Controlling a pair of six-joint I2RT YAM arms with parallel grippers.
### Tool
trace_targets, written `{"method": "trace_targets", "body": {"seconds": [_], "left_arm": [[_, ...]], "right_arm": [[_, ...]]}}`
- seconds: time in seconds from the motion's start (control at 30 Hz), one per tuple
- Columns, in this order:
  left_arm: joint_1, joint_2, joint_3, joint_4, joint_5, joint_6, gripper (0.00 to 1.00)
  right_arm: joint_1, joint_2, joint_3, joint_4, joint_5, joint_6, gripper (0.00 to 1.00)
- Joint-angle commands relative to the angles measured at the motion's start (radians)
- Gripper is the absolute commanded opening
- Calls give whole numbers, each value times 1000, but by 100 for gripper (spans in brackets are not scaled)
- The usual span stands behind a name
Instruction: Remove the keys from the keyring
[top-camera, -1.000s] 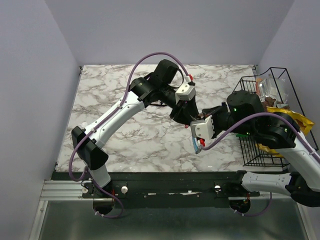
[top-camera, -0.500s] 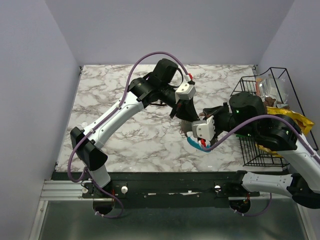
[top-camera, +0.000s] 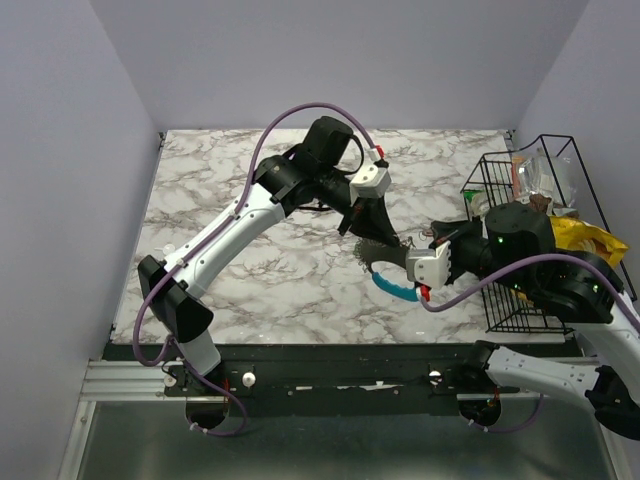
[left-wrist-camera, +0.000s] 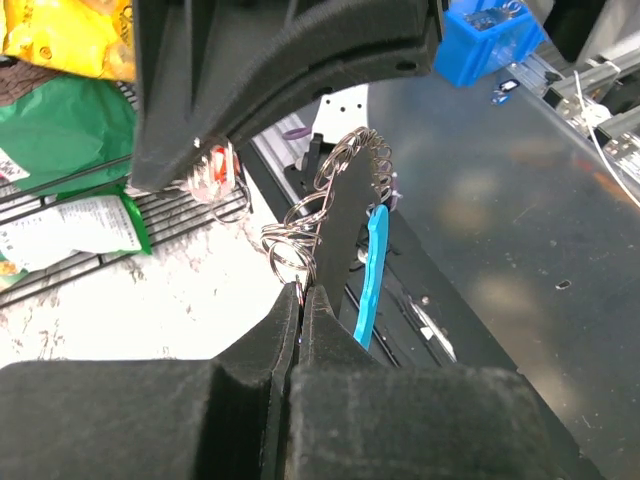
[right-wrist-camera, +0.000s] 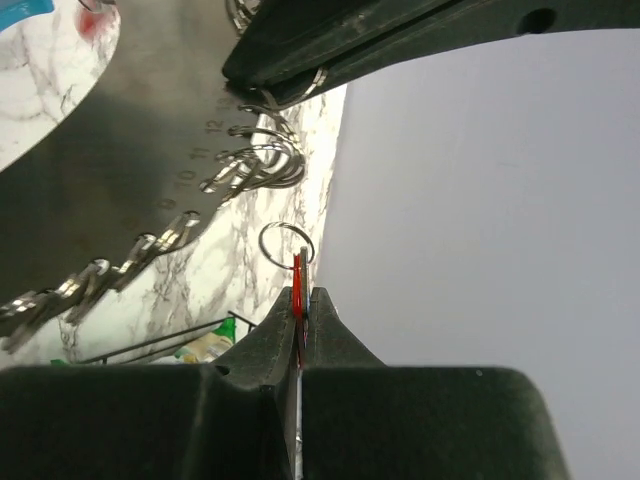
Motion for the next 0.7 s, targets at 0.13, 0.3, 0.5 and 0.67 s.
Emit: {"method": "trace_targets", "body": {"seconds": [0.13,0.3,0.5,0.67], "left_arm": [[69,-3,-110,53,-214,-48,0],[184,80,-173,41,-277,-20,0],[253,156,-249,-112,-340,159,0],[255,172,-368,-152,-383,231,0]], "right_arm": [[-31,51,0,146,79,3,1],[-76,99,6,183,3,40,1],[-327,246,-25,295,-267,114,1],[-476,416,-58,413,-358,163,1]]}}
